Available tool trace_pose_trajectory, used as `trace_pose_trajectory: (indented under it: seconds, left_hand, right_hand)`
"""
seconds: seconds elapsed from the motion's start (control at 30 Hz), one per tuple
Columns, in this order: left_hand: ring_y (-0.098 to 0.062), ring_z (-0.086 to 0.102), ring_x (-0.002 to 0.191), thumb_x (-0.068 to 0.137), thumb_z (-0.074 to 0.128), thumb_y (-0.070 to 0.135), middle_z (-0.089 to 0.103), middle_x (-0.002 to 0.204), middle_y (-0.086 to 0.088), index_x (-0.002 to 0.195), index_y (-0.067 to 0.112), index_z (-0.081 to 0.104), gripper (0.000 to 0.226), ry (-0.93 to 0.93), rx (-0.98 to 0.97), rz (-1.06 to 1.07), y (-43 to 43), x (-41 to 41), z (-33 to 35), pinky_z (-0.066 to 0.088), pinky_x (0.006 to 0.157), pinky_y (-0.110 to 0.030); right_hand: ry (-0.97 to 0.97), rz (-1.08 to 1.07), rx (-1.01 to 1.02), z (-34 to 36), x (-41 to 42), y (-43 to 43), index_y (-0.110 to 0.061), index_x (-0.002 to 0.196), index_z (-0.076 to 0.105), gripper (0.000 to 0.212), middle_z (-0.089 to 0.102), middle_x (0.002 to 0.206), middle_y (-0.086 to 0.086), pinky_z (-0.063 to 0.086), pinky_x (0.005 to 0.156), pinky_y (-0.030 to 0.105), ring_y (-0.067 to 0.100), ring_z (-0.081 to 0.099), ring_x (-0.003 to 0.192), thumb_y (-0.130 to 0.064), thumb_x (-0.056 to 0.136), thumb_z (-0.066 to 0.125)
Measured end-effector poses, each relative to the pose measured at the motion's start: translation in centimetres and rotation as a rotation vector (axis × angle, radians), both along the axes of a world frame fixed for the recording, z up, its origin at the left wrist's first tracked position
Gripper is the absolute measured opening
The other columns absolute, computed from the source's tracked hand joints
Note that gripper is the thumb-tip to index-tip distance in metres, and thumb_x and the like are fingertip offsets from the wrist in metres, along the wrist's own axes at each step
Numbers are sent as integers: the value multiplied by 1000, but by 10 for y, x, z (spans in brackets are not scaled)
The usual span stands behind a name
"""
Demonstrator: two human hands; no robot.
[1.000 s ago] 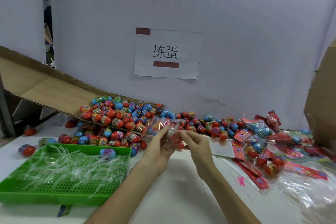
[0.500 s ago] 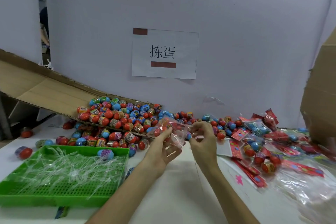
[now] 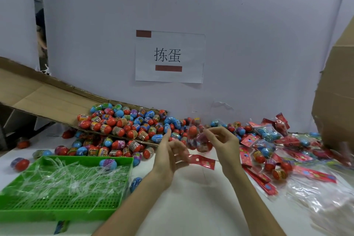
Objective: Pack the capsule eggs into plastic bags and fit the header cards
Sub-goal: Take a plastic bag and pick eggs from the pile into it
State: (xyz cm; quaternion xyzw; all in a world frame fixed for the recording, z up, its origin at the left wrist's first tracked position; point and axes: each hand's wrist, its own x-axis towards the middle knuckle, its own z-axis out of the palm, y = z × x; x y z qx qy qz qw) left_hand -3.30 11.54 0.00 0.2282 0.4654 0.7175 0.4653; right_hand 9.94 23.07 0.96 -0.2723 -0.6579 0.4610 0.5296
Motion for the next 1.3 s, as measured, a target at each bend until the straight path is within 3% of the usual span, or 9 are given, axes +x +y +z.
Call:
trace_pose_trajectory:
  seconds: [0.07,0.13,0.27,0.47,0.57,0.8,0.87,1.07,1.3]
  left_hand:
    - [-16,62,61,97,60,51,63,64,-2,64,18,67,48,116,2,189,1,-3,-1,50,61,-30]
    - [-16,65,77,93,70,47,69,78,2,87,17,71,31,252,-23,257,1,-10,-1,49,68,-29]
    - [-18,70,102,81,73,58,74,110,4,123,23,66,56,289,-110,-25,2,-10,3,56,80,-35]
    - [-31,76,103,91,78,18,78,112,-13,121,14,66,32,204,4,-78,5,-4,-6,62,91,-43]
    - [-34,76,103,91,77,12,78,112,-14,120,14,68,30,234,1,-47,5,-5,-6,58,98,-51]
    - [-34,74,108,90,74,-1,74,119,-18,137,9,56,52,268,16,-157,5,-2,-7,62,91,-44]
    - [-32,73,110,88,77,1,72,123,-16,139,13,54,57,308,4,-165,4,-1,-7,61,92,-43]
    - [-15,72,103,74,77,54,72,117,-1,124,35,62,56,445,42,-26,2,1,-2,62,87,-36]
    - [-15,75,96,95,73,27,78,99,7,109,32,70,15,392,107,235,5,-5,-5,60,70,-27]
  right_hand:
    - [33,13,-96,1,2,2,-12,95,74,8,74,96,11,59,91,41,29,71,98,-18,91,74]
    - [65,72,-197,2,2,0,-8,97,72,8,71,102,19,58,91,43,34,69,101,-15,94,70]
    - [129,214,-318,5,1,-3,-5,99,68,10,68,97,16,58,76,34,31,67,94,-15,95,67]
    - [76,250,-313,2,-3,-4,-9,115,66,33,71,112,14,58,79,31,29,69,106,-30,91,70]
    - [-26,304,-316,1,-5,-4,-22,120,67,43,73,114,4,59,90,43,26,68,112,-39,82,76]
    - [57,140,-276,-1,-5,0,-14,103,73,10,76,100,9,64,74,44,30,74,96,-15,93,72]
    - [54,125,-250,0,-5,0,-16,101,74,8,76,99,7,64,74,41,29,74,96,-13,95,70]
    - [-83,215,-146,-1,-9,-12,-21,106,71,15,77,100,2,61,70,32,22,74,93,-18,92,75]
    - [-105,265,-107,-5,-19,-22,-19,99,68,11,73,92,-2,55,67,19,10,71,85,-24,92,75]
